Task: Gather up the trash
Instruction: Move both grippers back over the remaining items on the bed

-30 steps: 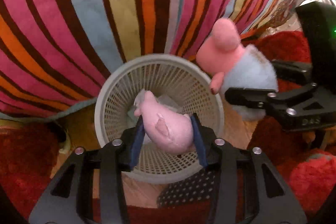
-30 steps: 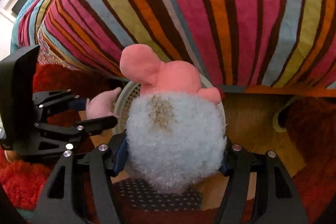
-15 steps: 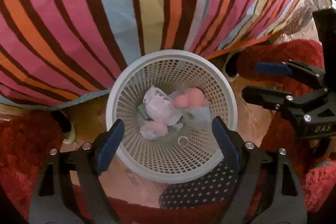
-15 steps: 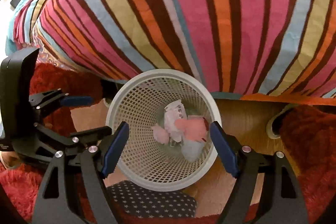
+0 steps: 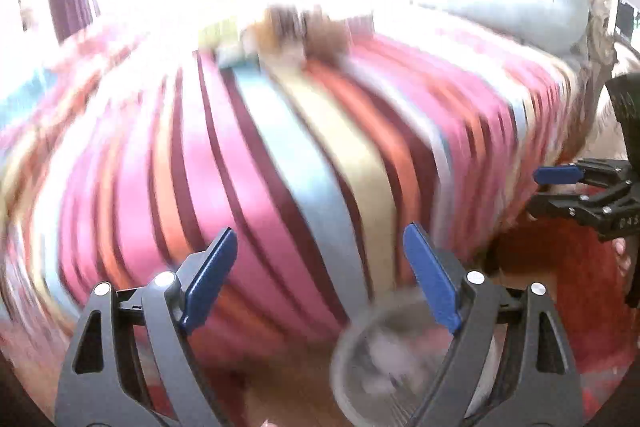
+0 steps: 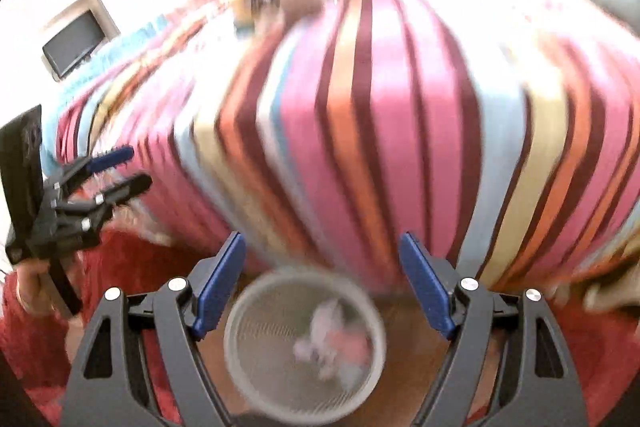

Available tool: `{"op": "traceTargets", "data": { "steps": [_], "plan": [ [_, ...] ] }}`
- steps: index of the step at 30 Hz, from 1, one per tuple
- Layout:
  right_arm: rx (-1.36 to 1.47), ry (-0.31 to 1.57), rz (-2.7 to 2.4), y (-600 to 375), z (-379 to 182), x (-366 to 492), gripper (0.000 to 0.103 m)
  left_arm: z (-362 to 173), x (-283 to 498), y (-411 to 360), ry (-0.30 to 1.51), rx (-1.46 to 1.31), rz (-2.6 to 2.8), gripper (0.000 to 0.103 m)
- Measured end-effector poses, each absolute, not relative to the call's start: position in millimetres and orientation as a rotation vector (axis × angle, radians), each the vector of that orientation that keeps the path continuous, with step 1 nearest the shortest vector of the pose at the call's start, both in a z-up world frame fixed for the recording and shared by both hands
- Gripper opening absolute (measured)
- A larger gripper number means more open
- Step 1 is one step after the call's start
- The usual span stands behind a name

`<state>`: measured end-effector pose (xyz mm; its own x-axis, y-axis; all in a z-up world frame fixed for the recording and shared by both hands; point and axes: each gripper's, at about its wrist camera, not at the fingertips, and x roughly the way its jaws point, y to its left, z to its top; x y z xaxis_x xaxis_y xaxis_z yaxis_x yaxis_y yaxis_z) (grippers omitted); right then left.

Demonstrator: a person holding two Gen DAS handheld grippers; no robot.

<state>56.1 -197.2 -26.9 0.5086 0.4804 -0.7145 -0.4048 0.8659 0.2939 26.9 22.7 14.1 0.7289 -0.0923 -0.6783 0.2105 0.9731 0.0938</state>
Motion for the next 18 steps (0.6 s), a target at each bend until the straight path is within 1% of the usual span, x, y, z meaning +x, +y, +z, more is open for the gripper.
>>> {"op": "traceTargets", "data": {
  "steps": [4,6,9,13,16,18],
  "plan": [
    [0.056,0.758,0.498,-200.5,9.4,98.3,0.075,55.9,100.6,28.8,0.595,0.239,-0.199,0.083],
    [0.035,0.711,0.479,-199.7,21.9,124.9,0.075,63.1,129.0,31.2,0.577,0.252,-0.220,0.083],
    [-0.002,0.674,0.453,-196.2,33.0,169.3,0.075,64.0,176.2,35.4,0.579,0.280,-0.253,0.083],
    [-0.075,0.674,0.437,-182.8,38.2,239.8,0.075,62.2,221.5,37.5,0.603,0.284,-0.333,0.083],
    [-0.119,0.695,0.444,-166.2,39.5,282.9,0.075,59.1,236.3,31.5,0.597,0.311,-0.389,0.083],
    [-0.166,0.691,0.461,-153.6,39.0,297.0,0.075,57.2,245.5,26.4,0.599,0.341,-0.411,0.083]
  ]
}}
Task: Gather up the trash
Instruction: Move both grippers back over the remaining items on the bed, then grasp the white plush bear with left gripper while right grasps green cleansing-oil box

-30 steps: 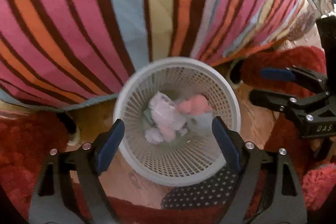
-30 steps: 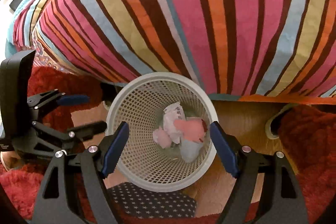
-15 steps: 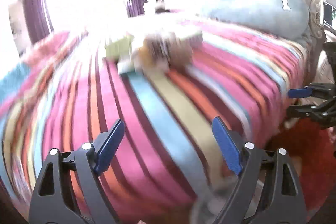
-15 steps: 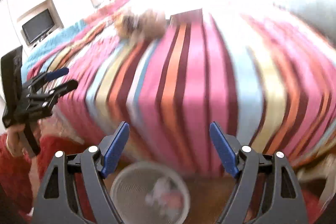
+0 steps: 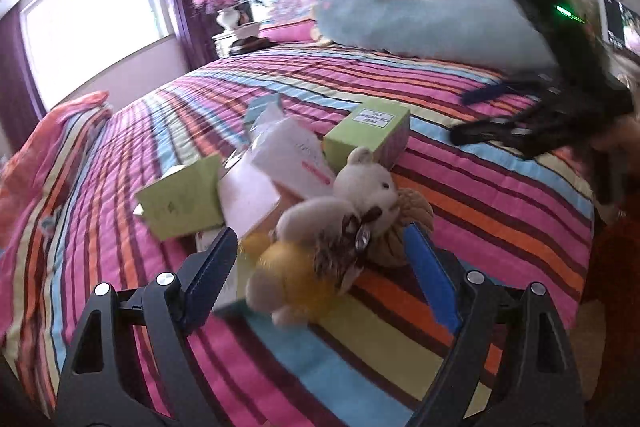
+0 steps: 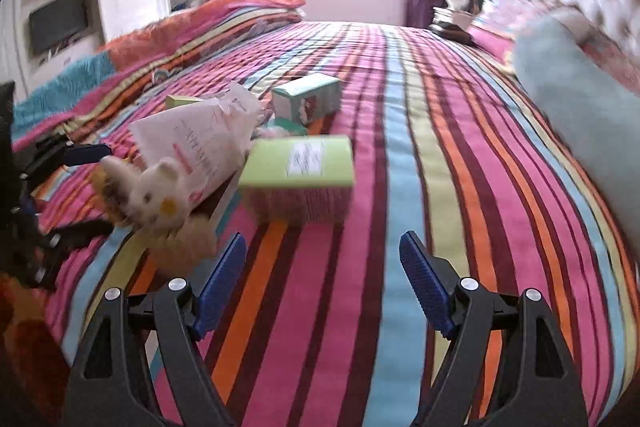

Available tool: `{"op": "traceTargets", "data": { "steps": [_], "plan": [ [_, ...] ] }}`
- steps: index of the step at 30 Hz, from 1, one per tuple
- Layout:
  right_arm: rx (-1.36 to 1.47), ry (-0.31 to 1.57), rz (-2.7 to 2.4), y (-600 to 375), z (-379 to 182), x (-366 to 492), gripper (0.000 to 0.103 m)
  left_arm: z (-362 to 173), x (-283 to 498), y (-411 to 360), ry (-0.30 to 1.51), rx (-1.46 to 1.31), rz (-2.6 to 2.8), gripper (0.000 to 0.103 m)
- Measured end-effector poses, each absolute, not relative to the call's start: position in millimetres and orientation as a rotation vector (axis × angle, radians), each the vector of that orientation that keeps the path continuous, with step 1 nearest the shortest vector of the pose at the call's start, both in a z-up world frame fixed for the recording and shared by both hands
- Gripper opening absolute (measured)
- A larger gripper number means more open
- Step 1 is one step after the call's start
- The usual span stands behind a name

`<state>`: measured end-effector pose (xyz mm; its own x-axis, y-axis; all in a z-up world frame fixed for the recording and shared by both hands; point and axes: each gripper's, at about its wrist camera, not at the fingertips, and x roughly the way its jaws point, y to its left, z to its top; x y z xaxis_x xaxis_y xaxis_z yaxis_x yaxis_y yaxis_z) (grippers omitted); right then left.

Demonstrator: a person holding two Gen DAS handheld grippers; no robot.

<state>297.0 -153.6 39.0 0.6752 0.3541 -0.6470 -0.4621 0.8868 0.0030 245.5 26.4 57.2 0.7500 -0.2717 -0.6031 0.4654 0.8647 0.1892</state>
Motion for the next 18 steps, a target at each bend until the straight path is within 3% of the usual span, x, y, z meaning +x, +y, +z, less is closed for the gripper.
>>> {"op": "traceTargets", "data": {
  "steps": [8,9,10,18],
  "plan": [
    [-0.167,0.725,0.459,-125.2,32.4,332.4,0.075,52.1,275.6,27.1,0.674,0.305,-0.498,0.083],
    [-0.150,0.728,0.464,-123.6,32.4,336.0,0.077,52.3,277.3,28.3,0.675,0.294,-0.502,0.083],
    [-0.129,0.731,0.461,-123.8,31.5,337.2,0.085,52.4,277.8,28.6,0.675,0.279,-0.503,0.083],
    [-0.149,0.722,0.468,-112.6,27.3,328.8,0.086,54.2,276.2,25.7,0.684,0.235,-0.533,0.083]
  ]
}}
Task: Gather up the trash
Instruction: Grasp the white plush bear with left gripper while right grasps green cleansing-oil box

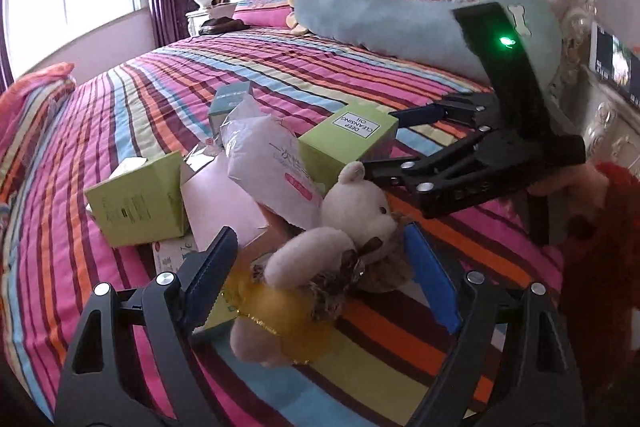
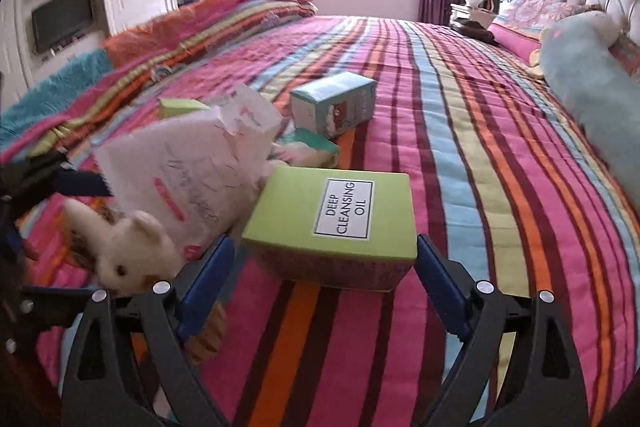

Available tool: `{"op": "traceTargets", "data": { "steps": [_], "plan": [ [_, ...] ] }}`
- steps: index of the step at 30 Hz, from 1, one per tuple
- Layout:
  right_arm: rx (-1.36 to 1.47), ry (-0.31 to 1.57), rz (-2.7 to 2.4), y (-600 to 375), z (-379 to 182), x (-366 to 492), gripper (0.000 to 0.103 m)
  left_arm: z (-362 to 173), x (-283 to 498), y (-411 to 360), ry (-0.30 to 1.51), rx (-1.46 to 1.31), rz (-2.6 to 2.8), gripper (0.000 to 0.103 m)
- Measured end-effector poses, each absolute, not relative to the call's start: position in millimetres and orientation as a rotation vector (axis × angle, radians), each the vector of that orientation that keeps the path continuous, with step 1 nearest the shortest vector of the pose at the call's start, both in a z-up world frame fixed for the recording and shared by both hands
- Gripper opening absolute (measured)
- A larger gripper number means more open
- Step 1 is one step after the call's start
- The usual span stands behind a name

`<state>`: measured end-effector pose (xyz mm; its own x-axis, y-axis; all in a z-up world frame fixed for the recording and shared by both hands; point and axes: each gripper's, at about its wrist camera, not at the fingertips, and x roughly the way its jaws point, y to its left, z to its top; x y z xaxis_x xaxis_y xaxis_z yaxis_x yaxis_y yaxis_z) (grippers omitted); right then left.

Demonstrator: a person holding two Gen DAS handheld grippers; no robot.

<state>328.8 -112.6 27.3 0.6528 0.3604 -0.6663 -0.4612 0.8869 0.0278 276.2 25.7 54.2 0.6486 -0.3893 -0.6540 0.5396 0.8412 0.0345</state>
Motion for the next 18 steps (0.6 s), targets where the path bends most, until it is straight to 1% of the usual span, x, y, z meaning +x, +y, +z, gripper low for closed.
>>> {"op": "traceTargets", "data": {
  "steps": [4,9,11,15,18],
  "plan": [
    [-0.108,0.748,0.467,-108.8,24.5,342.6,0.086,52.6,282.3,16.0,0.690,0.346,-0.538,0.083],
    [-0.092,0.792,0.523,-97.7,21.4,349.4,0.086,51.0,280.0,14.8,0.715,0.375,-0.527,0.083],
    [-0.098,0.783,0.512,-96.9,22.2,351.2,0.086,46.1,270.5,16.7,0.710,0.401,-0.499,0.082],
    [-0.082,0.787,0.512,-103.0,19.2,353.5,0.086,43.5,256.6,28.4,0.737,0.331,-0.526,0.082],
    [-0.056,0.791,0.516,-104.3,15.9,354.7,0.086,32.4,263.0,30.4,0.774,0.322,-0.496,0.082]
  ]
}}
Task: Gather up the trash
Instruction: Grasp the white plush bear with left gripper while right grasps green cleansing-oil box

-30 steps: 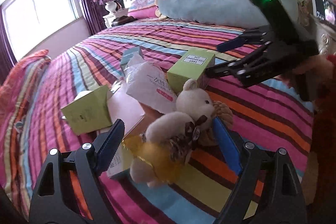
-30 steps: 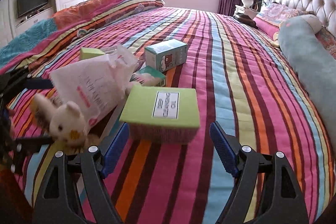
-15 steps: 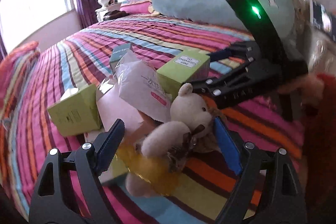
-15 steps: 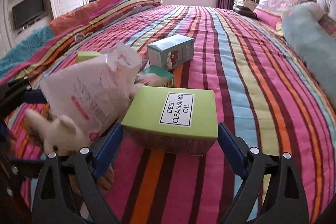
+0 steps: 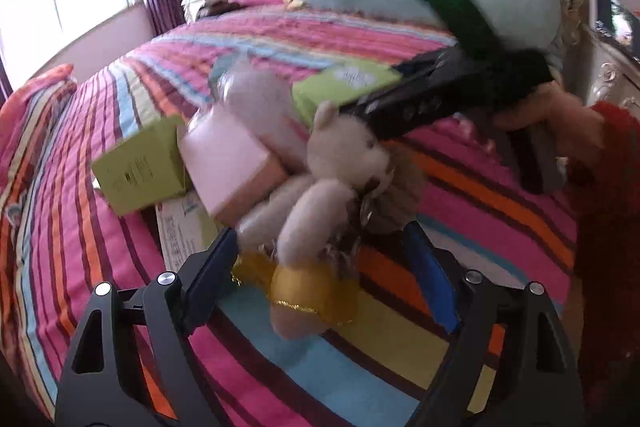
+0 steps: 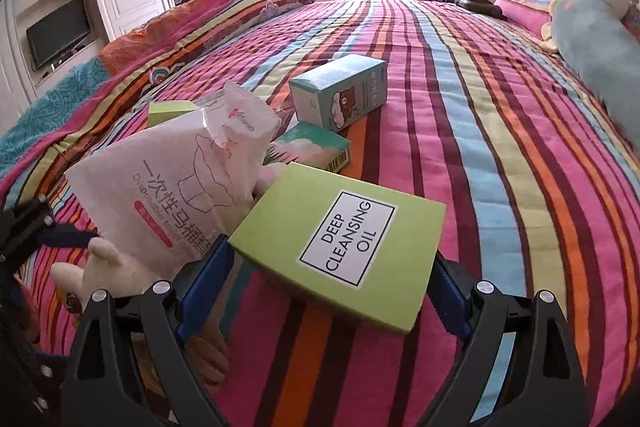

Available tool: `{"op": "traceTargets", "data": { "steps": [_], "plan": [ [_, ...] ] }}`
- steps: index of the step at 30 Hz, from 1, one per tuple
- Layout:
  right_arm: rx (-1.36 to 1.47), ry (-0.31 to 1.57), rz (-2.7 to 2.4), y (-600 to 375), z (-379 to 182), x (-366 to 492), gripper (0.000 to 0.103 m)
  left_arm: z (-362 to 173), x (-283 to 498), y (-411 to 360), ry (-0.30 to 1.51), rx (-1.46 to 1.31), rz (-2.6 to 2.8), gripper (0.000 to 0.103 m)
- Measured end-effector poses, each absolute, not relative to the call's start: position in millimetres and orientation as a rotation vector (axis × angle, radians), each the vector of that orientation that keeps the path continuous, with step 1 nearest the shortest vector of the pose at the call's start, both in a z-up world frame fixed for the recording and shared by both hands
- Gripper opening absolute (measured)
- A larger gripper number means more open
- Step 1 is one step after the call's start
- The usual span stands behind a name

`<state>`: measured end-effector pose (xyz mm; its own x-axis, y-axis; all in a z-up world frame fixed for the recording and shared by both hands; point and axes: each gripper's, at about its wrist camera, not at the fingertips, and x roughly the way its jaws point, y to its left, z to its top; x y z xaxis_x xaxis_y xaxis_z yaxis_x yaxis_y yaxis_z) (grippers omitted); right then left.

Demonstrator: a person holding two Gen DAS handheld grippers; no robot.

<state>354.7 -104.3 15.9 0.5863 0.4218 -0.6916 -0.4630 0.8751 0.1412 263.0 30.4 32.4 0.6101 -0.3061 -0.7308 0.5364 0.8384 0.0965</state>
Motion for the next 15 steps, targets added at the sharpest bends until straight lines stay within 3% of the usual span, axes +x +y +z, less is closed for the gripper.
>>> {"op": "traceTargets", "data": {
  "steps": [1,4,6,13,14,15],
  "plan": [
    [-0.052,0.793,0.509,-103.9,15.4,355.3,0.086,27.5,266.4,28.8,0.785,0.333,-0.477,0.081],
    [-0.046,0.788,0.498,-103.3,15.9,356.4,0.084,24.8,272.6,32.2,0.768,0.305,-0.412,0.055],
    [-0.036,0.793,0.501,-106.0,16.9,355.4,0.075,29.0,273.2,43.6,0.764,0.197,-0.427,0.040],
    [-0.015,0.752,0.507,-126.6,22.1,329.3,0.073,20.6,240.3,51.7,0.761,0.088,-0.422,0.031],
    [0.005,0.737,0.512,-133.9,25.2,323.2,0.066,19.0,232.5,52.5,0.760,0.072,-0.419,0.031],
    [0.019,0.728,0.511,-139.8,27.9,319.1,0.066,18.0,224.5,53.5,0.754,0.062,-0.409,0.030]
  ]
}}
